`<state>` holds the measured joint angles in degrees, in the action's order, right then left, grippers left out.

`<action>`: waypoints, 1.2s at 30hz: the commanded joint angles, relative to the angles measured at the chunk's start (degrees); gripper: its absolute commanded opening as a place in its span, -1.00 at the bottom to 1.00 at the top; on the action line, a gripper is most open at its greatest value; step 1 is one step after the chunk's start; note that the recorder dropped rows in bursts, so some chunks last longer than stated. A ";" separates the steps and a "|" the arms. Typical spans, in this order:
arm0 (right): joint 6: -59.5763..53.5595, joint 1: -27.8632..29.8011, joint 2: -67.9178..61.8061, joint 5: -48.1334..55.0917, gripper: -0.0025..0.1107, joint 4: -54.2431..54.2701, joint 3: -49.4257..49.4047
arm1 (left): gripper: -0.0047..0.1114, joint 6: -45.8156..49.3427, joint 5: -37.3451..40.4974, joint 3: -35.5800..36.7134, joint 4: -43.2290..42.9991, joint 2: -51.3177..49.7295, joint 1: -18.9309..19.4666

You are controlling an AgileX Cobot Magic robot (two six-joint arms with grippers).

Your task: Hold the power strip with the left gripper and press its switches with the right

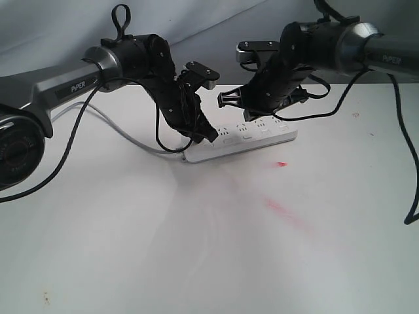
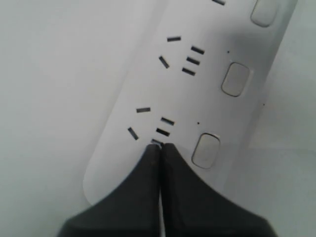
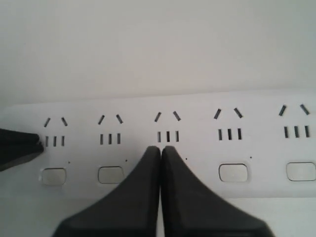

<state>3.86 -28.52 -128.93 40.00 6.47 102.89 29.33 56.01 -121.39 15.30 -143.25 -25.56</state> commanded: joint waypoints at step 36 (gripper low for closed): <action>-0.80 -0.09 -6.64 1.80 -0.96 0.21 -0.14 | -0.92 -0.25 0.74 0.87 -0.80 -2.18 -0.04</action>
<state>3.65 -28.50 -133.66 40.01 6.79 103.09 29.33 56.01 -121.39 15.30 -143.25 -25.56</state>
